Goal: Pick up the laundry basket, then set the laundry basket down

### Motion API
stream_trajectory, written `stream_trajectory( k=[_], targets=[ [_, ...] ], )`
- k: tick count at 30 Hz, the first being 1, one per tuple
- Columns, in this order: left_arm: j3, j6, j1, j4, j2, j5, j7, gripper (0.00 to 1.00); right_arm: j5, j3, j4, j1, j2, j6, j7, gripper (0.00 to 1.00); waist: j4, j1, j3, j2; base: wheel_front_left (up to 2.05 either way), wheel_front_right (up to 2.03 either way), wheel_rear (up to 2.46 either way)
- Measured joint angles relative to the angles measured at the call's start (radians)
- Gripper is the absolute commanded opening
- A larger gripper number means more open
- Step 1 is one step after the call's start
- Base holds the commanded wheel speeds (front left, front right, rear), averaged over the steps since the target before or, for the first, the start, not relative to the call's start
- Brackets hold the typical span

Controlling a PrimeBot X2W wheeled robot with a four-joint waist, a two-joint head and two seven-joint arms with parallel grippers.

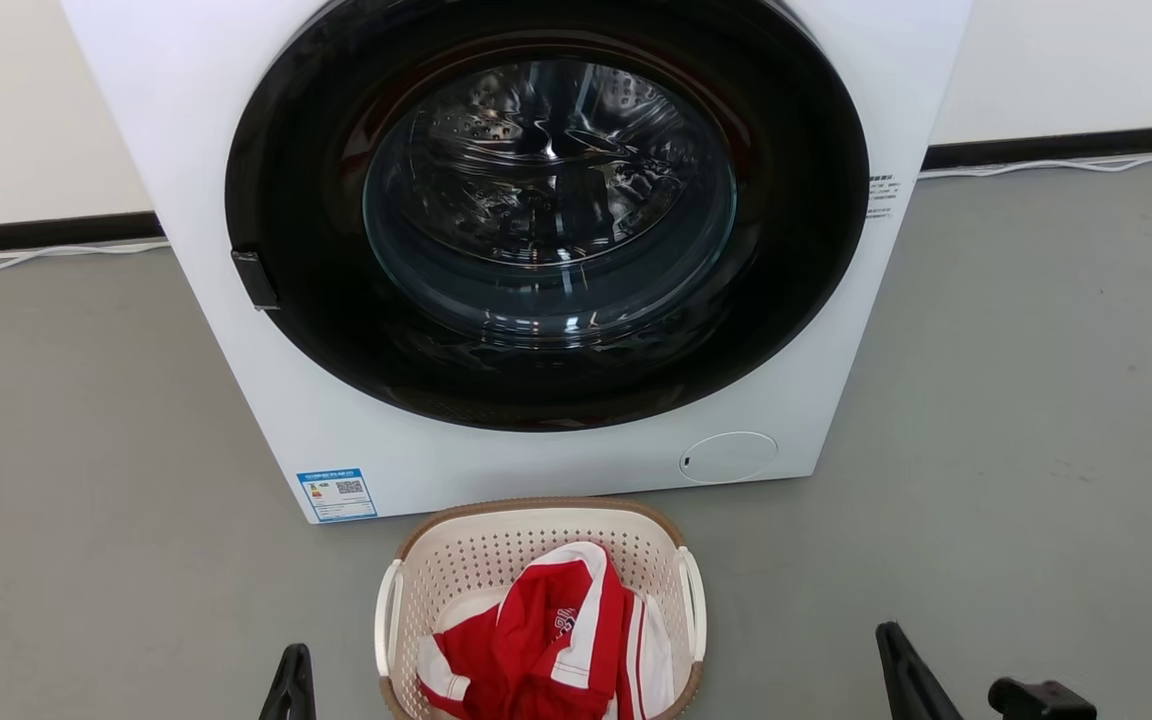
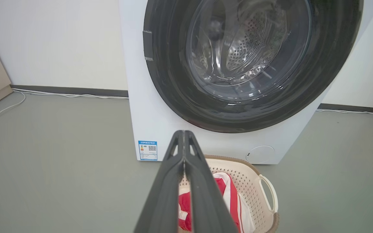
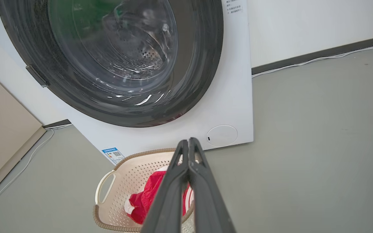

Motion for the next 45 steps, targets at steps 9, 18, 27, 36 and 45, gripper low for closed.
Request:
stream_trajectory(
  k=[9,18,27,36,45],
  targets=[
    [0.0,-0.002,-0.001,0.017,0.001,-0.101,0.017,0.0,0.092,-0.002,0.002,0.005,-0.001,0.0,0.013,0.0,0.003,0.0005,-0.001,0.0,0.0,0.0,0.0],
    [0.001,-0.02,-0.011,0.042,0.005,-0.205,0.04,0.0,0.193,-0.008,-0.001,0.002,-0.002,0.0,0.034,0.0,0.006,0.0003,0.001,0.0,0.0,0.0,0.0],
    [0.003,-0.039,-0.037,0.064,0.008,-0.315,0.06,0.0,0.291,-0.023,-0.007,-0.002,-0.004,0.0,0.056,0.0,0.009,0.0002,0.002,-0.0001,0.0,0.0,0.0],
    [0.008,-0.056,-0.069,0.083,0.011,-0.433,0.08,0.0,0.402,-0.032,-0.017,-0.007,-0.006,0.0,0.085,0.0,0.012,0.0002,0.003,0.0,0.0,0.0,0.0],
    [0.016,-0.07,-0.093,0.1,0.013,-0.536,0.105,0.0,0.501,-0.04,-0.029,-0.025,-0.008,0.0,0.106,0.0,0.014,0.0001,0.004,0.0,0.0,0.0,0.0]
  ],
)
